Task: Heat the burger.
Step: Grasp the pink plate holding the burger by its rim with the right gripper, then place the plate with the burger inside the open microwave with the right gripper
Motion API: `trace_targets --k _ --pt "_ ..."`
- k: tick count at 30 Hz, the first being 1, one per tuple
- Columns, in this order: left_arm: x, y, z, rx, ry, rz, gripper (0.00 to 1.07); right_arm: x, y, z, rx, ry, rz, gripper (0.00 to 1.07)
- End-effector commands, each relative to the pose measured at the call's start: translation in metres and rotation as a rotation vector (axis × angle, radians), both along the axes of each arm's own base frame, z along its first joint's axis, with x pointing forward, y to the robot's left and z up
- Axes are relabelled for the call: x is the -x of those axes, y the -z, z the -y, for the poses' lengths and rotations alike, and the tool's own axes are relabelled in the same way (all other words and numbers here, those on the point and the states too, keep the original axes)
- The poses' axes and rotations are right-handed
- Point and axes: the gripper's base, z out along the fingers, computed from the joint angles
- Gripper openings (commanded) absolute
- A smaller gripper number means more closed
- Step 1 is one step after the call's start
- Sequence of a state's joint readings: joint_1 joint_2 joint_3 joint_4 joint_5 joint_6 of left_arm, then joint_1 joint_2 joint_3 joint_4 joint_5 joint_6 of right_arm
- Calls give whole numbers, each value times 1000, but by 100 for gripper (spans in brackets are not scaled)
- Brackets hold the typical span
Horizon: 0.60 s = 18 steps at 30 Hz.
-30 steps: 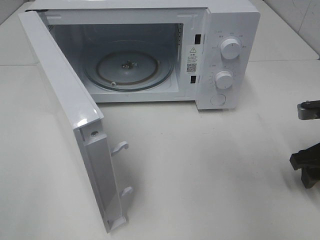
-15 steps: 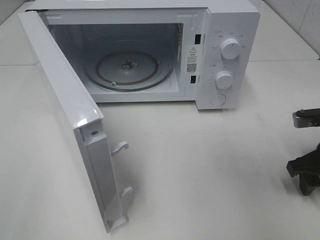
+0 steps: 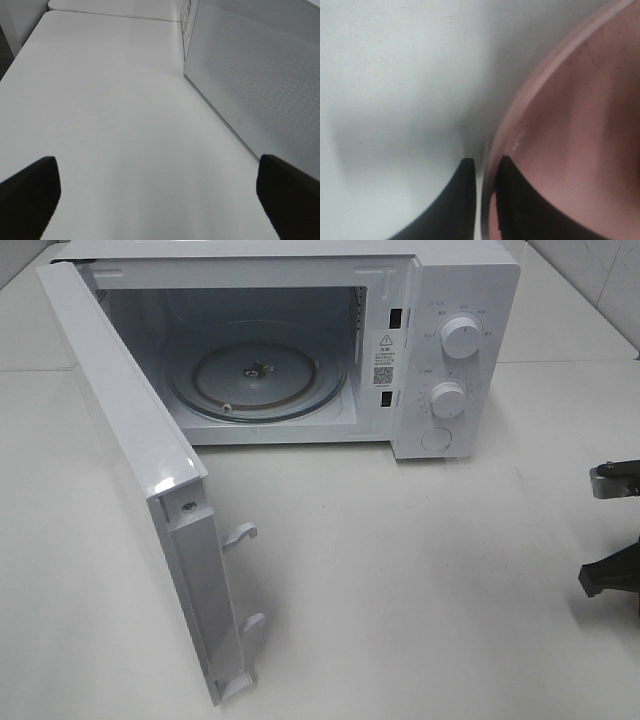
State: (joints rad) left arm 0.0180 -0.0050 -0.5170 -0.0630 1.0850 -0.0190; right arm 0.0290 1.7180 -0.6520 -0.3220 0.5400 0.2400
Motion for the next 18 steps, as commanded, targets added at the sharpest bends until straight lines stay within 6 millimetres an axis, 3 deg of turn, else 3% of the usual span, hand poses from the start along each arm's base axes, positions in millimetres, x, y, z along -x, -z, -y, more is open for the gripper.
trace_targets --k 1,18 --pt "2 -1 0 3 -3 33 100 2 1 2 10 -2 -9 0" --pt "2 -1 0 3 -3 33 100 4 -7 3 22 42 -5 0"
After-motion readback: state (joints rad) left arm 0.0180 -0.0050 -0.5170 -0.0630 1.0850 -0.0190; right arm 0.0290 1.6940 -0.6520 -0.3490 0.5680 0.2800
